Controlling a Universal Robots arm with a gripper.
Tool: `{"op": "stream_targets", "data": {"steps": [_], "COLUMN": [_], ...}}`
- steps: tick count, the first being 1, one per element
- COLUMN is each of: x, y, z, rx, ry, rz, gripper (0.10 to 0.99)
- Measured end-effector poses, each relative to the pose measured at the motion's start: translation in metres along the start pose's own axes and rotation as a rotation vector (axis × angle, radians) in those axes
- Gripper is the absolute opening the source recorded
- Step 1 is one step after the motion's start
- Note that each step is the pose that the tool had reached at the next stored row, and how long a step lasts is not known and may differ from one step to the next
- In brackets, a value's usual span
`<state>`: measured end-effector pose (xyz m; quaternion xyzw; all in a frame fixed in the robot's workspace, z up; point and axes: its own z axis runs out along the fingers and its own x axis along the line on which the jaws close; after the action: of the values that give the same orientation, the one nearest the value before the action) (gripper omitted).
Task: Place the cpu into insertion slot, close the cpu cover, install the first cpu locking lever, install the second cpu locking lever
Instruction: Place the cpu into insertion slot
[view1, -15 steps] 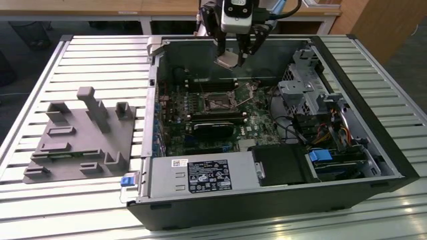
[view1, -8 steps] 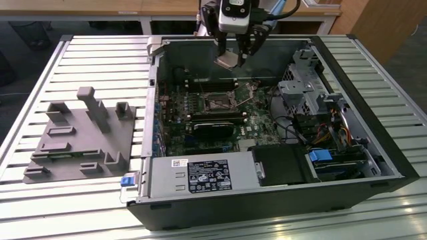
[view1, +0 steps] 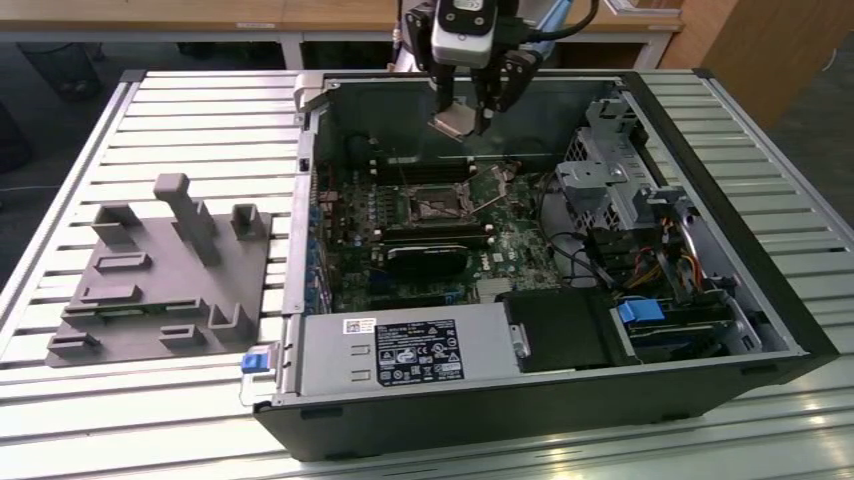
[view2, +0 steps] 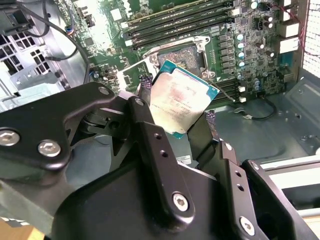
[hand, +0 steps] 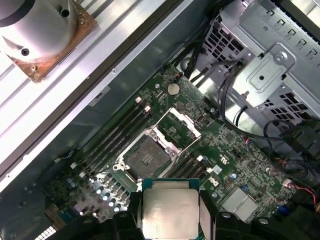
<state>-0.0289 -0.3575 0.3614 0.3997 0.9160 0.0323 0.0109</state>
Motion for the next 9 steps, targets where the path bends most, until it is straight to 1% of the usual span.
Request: {"op": "stream_targets", "data": {"steps": [5,9], "x": [0.0000,0.0001], "y": [0.0000,-0.0001], "z": [0.0011,0.0028], "rx": [0.002,0.003], "ry": [-0.0050,-0.0098], "rz": [0.036,0.091], "gripper": [0.541,0.541]}}
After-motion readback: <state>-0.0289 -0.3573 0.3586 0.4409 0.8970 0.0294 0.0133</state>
